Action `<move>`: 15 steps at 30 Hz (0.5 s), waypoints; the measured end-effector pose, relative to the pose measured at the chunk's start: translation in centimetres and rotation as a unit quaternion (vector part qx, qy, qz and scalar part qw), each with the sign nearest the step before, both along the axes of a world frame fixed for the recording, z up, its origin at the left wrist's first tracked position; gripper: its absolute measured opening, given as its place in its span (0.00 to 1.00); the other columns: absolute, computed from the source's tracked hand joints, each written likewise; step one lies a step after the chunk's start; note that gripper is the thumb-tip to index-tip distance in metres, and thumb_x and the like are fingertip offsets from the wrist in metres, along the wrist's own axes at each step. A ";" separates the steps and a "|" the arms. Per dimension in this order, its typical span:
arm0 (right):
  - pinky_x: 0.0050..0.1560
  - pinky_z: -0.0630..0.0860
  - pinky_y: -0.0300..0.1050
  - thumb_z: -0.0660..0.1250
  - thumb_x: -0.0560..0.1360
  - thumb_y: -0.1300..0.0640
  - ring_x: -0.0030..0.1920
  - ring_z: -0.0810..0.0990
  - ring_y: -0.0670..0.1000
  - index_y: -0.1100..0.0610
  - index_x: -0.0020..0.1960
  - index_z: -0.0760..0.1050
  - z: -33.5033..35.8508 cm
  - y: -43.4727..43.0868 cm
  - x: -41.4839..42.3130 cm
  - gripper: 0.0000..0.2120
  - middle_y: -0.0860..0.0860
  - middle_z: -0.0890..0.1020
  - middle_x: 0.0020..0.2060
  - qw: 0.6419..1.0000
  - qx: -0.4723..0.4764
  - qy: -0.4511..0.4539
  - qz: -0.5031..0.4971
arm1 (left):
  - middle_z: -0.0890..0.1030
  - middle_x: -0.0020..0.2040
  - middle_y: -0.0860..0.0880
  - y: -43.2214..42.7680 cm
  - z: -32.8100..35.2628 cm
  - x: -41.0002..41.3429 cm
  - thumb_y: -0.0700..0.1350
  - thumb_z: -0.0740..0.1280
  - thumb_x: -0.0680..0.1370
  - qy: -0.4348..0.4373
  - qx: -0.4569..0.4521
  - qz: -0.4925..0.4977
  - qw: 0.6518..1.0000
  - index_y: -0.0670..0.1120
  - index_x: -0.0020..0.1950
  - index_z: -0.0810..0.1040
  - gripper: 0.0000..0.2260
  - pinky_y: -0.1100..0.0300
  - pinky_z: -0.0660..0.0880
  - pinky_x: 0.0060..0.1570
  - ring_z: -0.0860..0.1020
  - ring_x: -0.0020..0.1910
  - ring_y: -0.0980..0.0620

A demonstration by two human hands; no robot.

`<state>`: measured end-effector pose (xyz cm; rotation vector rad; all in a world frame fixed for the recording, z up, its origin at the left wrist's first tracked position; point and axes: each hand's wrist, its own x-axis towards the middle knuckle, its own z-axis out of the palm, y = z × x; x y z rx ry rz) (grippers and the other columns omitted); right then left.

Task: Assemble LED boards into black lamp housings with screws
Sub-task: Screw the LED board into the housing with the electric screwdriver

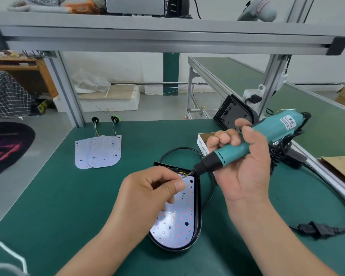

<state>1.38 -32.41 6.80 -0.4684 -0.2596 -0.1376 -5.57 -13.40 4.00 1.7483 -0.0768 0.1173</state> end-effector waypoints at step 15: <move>0.48 0.78 0.48 0.63 0.81 0.60 0.37 0.75 0.51 0.56 0.52 0.78 0.2 0.3 -0.4 0.05 0.49 0.70 0.32 1.000 -0.005 -0.016 0.005 | 0.89 0.47 0.44 -0.2 0.8 0.1 0.33 0.73 0.79 0.068 -0.120 -0.034 0.990 0.50 0.48 0.89 0.12 0.60 0.84 0.46 0.89 0.48 0.44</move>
